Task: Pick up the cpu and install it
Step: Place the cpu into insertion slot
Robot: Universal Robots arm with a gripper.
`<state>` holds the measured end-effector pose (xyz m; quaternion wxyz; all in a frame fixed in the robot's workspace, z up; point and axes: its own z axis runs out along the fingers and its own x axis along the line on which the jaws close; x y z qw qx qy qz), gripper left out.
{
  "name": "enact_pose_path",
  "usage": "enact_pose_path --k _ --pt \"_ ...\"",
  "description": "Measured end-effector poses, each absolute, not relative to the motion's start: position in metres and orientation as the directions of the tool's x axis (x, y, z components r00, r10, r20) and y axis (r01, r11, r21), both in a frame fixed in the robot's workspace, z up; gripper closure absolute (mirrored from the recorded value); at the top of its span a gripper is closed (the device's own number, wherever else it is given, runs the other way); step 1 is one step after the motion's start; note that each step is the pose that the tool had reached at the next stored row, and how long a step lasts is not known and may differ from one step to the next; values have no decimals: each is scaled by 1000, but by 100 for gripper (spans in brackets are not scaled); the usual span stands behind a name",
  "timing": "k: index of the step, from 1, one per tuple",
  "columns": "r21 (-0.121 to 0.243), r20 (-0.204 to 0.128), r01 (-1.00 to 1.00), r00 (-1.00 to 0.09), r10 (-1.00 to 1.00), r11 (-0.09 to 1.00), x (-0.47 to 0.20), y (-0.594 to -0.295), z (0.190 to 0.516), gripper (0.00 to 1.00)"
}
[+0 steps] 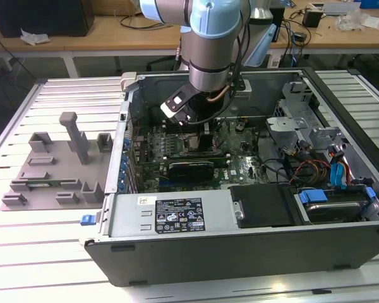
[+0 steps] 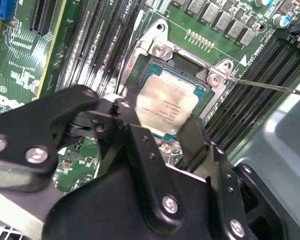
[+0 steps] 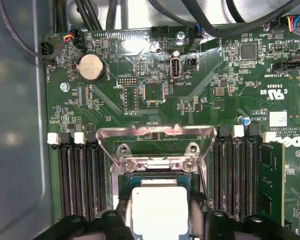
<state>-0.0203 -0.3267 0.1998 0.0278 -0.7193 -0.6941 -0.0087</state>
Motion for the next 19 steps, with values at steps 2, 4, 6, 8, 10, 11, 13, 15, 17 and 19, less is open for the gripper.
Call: enact_pose_path --k 2,4,6,8,10,11,13,15,17,19 --pt "-28 51 999 36 998 -35 -20 -327 200 39" --pt "-28 51 999 36 998 -35 -20 -327 200 39" --pt "-28 51 999 36 998 -35 -20 -327 208 39" --pt "-28 49 999 36 998 -35 -20 -326 222 39" --pt "-28 46 999 36 998 -35 -20 -326 236 39" --pt "-28 45 999 36 998 -35 -20 -326 238 39" --pt "-28 44 999 36 998 -35 -20 -326 239 39" --pt "-28 43 999 36 998 -35 -20 -326 239 39" --pt "-28 43 999 36 998 -35 -20 -326 239 39" --pt "-28 41 999 36 998 -35 -20 -326 239 54"
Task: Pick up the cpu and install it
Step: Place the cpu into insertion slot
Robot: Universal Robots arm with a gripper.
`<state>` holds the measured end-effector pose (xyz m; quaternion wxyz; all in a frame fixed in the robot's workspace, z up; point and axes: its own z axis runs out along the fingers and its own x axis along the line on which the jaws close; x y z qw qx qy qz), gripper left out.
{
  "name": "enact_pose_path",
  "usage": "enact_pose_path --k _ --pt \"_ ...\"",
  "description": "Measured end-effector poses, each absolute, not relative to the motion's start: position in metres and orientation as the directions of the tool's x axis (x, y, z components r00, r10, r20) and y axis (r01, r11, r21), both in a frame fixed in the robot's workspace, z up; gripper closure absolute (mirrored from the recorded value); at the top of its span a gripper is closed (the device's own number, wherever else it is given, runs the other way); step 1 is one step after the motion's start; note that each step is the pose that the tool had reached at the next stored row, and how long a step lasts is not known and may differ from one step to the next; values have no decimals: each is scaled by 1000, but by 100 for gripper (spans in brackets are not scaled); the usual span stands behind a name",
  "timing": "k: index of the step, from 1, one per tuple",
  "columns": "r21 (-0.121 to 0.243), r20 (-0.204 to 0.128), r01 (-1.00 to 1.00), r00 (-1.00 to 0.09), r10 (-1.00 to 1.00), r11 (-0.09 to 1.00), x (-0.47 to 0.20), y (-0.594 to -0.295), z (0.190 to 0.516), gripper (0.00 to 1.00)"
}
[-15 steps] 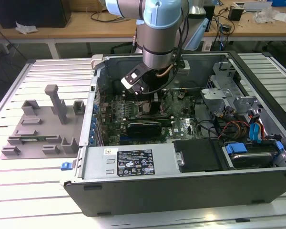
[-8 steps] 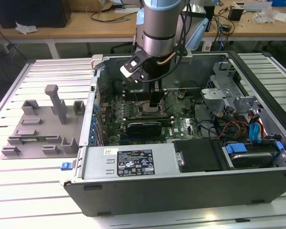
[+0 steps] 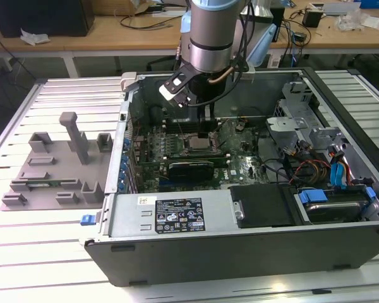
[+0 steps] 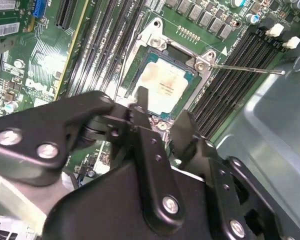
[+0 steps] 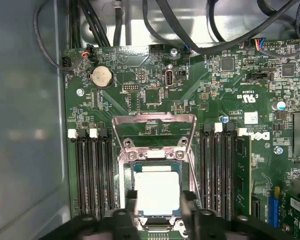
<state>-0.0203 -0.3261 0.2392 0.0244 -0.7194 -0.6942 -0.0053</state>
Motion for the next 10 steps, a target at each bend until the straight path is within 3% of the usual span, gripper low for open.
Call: enact_pose_path --k 2,5,7,10 --pt "-28 41 999 36 999 -35 -20 -326 239 72" --pt "-28 40 999 36 999 -35 -20 -326 239 78" --pt "-26 40 999 36 999 -35 -21 -326 239 89" --pt "-26 40 999 36 999 -35 -21 -326 239 89"
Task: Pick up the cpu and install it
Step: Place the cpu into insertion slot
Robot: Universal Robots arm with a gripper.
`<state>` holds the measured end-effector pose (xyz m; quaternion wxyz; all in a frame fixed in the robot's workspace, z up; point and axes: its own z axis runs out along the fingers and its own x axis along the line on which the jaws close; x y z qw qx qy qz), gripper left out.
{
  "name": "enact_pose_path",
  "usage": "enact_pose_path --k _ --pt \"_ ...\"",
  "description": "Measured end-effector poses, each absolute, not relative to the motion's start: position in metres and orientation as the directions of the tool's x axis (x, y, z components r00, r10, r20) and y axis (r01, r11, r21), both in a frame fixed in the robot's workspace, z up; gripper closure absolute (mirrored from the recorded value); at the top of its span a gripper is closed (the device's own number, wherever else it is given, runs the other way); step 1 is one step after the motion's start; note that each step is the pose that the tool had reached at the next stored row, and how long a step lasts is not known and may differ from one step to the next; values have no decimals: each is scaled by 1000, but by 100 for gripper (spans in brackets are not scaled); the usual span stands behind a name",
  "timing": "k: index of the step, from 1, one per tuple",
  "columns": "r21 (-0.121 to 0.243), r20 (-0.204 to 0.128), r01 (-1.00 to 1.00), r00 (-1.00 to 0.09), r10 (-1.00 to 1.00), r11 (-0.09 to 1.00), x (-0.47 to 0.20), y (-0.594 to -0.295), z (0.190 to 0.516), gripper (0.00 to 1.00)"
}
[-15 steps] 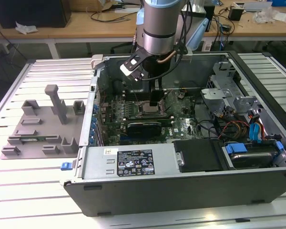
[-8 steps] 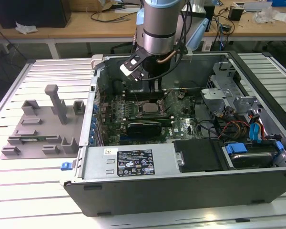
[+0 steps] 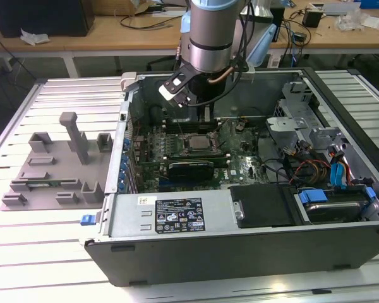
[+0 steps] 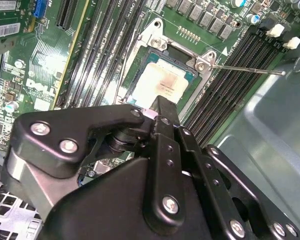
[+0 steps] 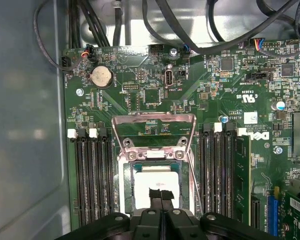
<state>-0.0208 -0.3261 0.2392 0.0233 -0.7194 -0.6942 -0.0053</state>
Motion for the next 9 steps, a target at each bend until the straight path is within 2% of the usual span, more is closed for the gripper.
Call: enact_pose_path --k 5,9 --pt "-7 40 1000 30 999 -30 -21 -325 239 89" --pt "-5 41 1000 27 999 -27 -21 -325 239 89"
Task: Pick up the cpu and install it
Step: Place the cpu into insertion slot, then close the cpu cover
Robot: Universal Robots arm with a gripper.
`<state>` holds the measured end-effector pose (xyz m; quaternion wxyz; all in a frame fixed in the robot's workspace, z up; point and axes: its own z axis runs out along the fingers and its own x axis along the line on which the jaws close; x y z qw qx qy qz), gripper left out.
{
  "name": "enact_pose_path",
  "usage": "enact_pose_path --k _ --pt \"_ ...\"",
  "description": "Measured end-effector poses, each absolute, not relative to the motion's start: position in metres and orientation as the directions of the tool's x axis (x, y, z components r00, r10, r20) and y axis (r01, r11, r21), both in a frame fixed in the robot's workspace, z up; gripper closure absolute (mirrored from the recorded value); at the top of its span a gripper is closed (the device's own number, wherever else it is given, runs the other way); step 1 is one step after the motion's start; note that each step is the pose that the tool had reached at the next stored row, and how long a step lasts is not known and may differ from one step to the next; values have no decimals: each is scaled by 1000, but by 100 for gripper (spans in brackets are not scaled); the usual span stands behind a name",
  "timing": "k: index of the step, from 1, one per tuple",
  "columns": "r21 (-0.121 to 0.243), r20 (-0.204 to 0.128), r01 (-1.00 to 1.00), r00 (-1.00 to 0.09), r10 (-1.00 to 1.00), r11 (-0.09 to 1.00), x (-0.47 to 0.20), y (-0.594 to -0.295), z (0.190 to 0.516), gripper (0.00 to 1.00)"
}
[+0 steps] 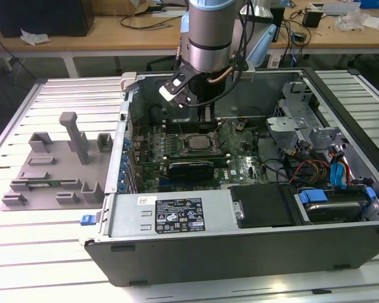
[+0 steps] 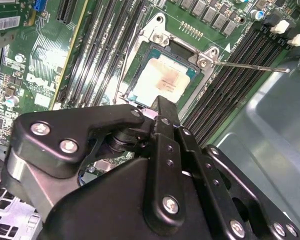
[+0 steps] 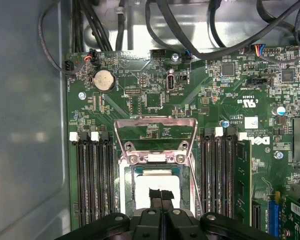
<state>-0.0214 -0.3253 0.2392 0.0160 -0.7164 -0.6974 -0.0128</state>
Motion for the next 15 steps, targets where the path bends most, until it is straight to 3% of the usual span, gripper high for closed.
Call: enact_pose_path --k 4,15 --pt "-5 40 1000 27 999 -27 -21 -325 254 89" --pt "-5 40 1000 27 999 -27 -21 -325 254 89"
